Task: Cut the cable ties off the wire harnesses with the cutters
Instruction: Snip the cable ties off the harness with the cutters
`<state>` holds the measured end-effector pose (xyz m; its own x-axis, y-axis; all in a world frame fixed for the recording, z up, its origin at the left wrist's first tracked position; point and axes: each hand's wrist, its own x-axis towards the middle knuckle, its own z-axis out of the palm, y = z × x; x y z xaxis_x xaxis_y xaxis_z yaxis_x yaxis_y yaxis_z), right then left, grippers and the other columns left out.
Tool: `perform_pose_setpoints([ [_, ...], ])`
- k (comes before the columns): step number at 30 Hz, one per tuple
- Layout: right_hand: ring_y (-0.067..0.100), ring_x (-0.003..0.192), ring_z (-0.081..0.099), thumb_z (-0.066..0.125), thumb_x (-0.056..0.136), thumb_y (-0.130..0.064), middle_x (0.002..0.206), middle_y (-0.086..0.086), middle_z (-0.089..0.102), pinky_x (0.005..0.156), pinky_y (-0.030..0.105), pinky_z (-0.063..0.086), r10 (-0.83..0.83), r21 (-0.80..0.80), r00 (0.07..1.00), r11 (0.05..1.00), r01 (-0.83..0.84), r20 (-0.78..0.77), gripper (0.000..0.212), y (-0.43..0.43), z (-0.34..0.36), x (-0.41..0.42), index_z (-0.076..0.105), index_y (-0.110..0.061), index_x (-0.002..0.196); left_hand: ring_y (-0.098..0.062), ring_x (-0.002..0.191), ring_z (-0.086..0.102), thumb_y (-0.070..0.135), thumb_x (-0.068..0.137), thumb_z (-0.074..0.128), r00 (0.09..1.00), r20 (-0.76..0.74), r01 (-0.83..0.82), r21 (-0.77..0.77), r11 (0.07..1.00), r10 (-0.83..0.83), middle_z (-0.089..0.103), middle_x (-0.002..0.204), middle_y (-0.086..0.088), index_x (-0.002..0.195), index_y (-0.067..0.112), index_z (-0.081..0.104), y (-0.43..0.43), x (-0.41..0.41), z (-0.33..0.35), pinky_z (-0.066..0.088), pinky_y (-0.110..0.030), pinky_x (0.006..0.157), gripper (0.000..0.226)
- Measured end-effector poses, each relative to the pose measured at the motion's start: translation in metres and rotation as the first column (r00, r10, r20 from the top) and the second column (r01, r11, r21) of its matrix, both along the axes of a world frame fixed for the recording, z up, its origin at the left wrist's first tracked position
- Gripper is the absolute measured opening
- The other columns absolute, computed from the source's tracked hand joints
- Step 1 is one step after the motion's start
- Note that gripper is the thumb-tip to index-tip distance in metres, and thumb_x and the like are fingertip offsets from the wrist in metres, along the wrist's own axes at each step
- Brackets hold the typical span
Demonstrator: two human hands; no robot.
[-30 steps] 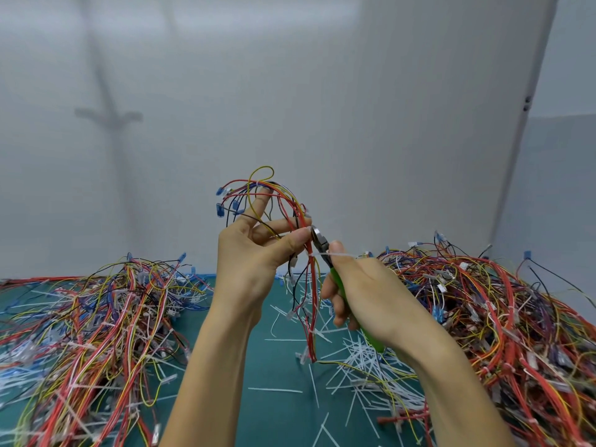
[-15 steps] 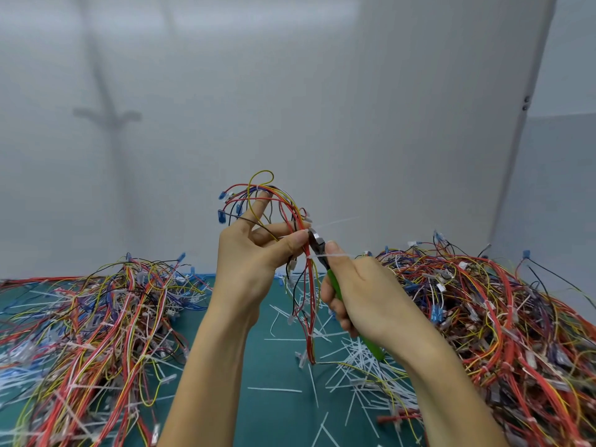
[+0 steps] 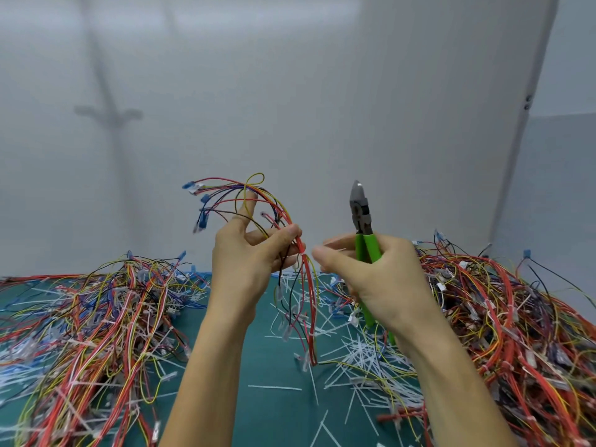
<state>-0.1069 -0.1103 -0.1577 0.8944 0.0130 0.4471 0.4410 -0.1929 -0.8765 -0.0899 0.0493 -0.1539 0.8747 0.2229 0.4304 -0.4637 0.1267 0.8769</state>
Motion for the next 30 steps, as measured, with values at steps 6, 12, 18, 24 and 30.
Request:
perform_pose_setpoints([
  [6, 0.011, 0.048, 0.049, 0.067, 0.091, -0.023, 0.055, -0.009, 0.067, 0.057, 0.036, 0.045, -0.134, 0.093, 0.991, 0.987, 0.131, 0.023, 0.027, 0.010, -0.009, 0.006, 0.069, -0.017, 0.065, -0.021, 0.074, 0.074, 0.008, 0.089, 0.068, 0.988, -0.035, 0.154, 0.187, 0.970, -0.150, 0.077, 0.086, -0.008, 0.127, 0.016, 0.043, -0.004, -0.002, 0.003, 0.057, -0.023, 0.063, 0.046],
  [12, 0.011, 0.045, 0.051, 0.058, 0.097, -0.018, 0.051, 0.001, 0.060, 0.053, 0.035, 0.049, -0.116, 0.289, 0.993, 0.950, 0.116, -0.017, 0.022, 0.005, -0.006, 0.004, 0.066, -0.014, 0.077, -0.006, 0.069, 0.066, 0.022, 0.068, 0.088, 0.970, -0.076, 0.244, 0.346, 0.906, -0.232, 0.069, 0.074, 0.000, 0.154, 0.025, 0.011, -0.005, -0.006, 0.002, 0.048, -0.014, 0.062, 0.116],
  [18, 0.012, 0.049, 0.052, 0.062, 0.093, -0.037, 0.061, 0.002, 0.066, 0.051, 0.029, 0.050, -0.012, 0.224, 1.000, 0.974, 0.018, -0.027, 0.030, 0.000, -0.003, 0.003, 0.068, -0.010, 0.079, -0.019, 0.077, 0.071, 0.007, 0.080, 0.076, 0.984, -0.060, 0.174, 0.226, 0.958, -0.165, 0.067, 0.092, -0.022, 0.157, 0.025, 0.009, -0.002, -0.006, 0.003, 0.054, -0.020, 0.066, 0.103],
  [24, 0.039, 0.074, 0.064, 0.048, 0.077, -0.077, 0.076, 0.021, 0.064, 0.070, 0.055, 0.056, -0.125, -0.270, 0.992, 0.956, 0.118, -0.007, 0.076, -0.007, -0.003, 0.003, 0.064, -0.003, 0.082, -0.013, 0.072, 0.071, 0.003, 0.085, 0.071, 0.999, 0.030, 0.031, 0.228, 0.973, -0.039, 0.071, 0.079, -0.005, 0.156, 0.024, 0.011, -0.001, -0.005, 0.005, 0.054, -0.019, 0.064, 0.096],
  [30, 0.026, 0.072, 0.068, 0.018, 0.073, -0.084, 0.058, 0.000, 0.061, 0.078, 0.047, 0.055, -0.107, -0.430, 0.985, 0.902, 0.038, -0.136, 0.085, -0.013, -0.003, 0.002, 0.065, -0.012, 0.074, -0.005, 0.060, 0.067, 0.000, 0.083, 0.072, 0.994, 0.094, -0.060, 0.133, 0.989, 0.047, 0.069, 0.080, -0.007, 0.154, 0.018, 0.013, 0.001, -0.001, 0.006, 0.048, -0.012, 0.057, 0.095],
])
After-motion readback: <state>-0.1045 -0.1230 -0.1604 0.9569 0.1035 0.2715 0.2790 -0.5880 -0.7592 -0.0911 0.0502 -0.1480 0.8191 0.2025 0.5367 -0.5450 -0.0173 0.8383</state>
